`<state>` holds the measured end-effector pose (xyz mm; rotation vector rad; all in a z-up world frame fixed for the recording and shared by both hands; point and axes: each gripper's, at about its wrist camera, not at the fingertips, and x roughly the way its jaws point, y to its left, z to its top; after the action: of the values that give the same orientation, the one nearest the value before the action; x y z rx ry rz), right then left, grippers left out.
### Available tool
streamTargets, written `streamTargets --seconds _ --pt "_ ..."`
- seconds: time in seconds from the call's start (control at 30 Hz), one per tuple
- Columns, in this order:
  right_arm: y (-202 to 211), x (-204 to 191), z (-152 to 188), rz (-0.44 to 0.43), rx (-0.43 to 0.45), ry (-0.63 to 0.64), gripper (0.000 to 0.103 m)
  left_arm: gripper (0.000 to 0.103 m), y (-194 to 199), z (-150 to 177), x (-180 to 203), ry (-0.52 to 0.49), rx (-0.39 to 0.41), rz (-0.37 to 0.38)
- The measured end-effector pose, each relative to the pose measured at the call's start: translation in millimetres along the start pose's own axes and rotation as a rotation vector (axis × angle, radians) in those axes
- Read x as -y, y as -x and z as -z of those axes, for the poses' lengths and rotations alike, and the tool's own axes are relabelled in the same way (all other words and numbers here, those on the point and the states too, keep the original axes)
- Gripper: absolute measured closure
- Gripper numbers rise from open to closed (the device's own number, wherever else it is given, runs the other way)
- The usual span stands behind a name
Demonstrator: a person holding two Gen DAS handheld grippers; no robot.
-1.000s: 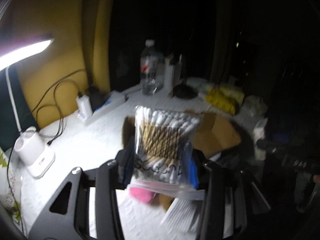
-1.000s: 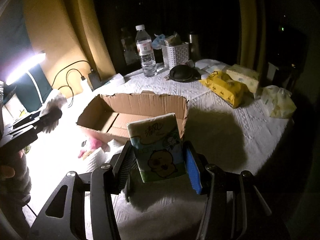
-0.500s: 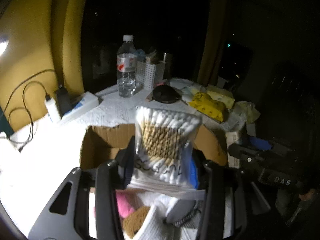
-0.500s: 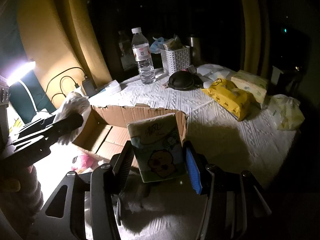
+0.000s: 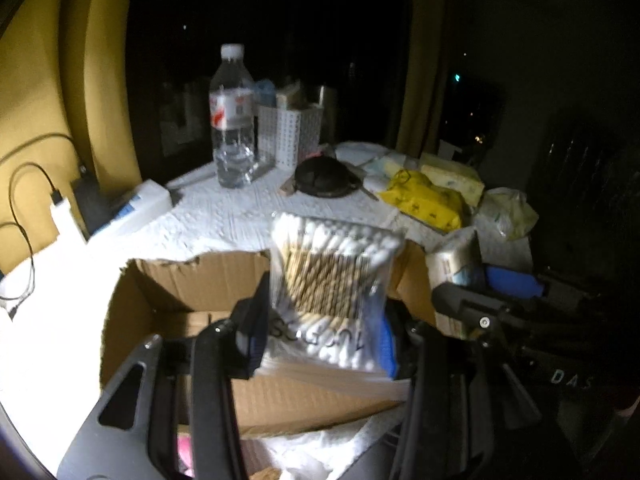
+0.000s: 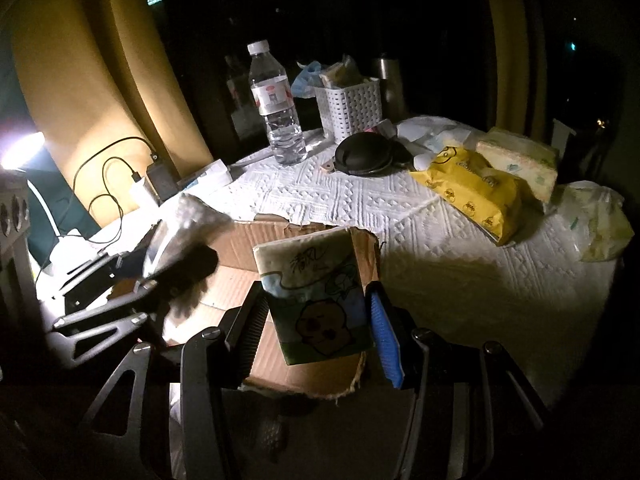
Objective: Organize soft objects
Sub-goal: 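Carry the tissue pack and swab bag into the cardboard box and open both grippers, then grasp the grey dotted glove with the right gripper and lift it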
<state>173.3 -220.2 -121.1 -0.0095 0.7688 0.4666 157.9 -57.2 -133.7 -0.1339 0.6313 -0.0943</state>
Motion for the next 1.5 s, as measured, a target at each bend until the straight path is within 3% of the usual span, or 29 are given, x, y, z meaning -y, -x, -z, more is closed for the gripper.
streamTargets --seconds 0.4,0.57,0.63,0.7,1.5 --pt "-20.3 3.6 2.4 -0.025 -0.036 -0.03 0.049 0.056 -33.1 10.7 -7.3 0.042 -0.117 0.027" --pt "-19.1 7.5 0.0 -0.03 -0.027 -0.047 0.041 0.046 -31.1 8.5 -10.3 0.068 -0.115 0.034" --pt "-16.2 8.6 -1.1 -0.032 -0.019 -0.05 0.04 0.031 -28.0 6.6 -13.3 0.083 -0.109 0.022" --pt "-12.4 9.4 -2.2 -0.019 -0.011 -0.052 0.039 0.028 -23.7 5.1 -17.9 0.104 -0.108 0.034" --pt "40.5 -12.7 19.5 -0.002 0.034 -0.041 0.038 0.027 59.0 10.1 -30.2 0.082 -0.022 -0.029"
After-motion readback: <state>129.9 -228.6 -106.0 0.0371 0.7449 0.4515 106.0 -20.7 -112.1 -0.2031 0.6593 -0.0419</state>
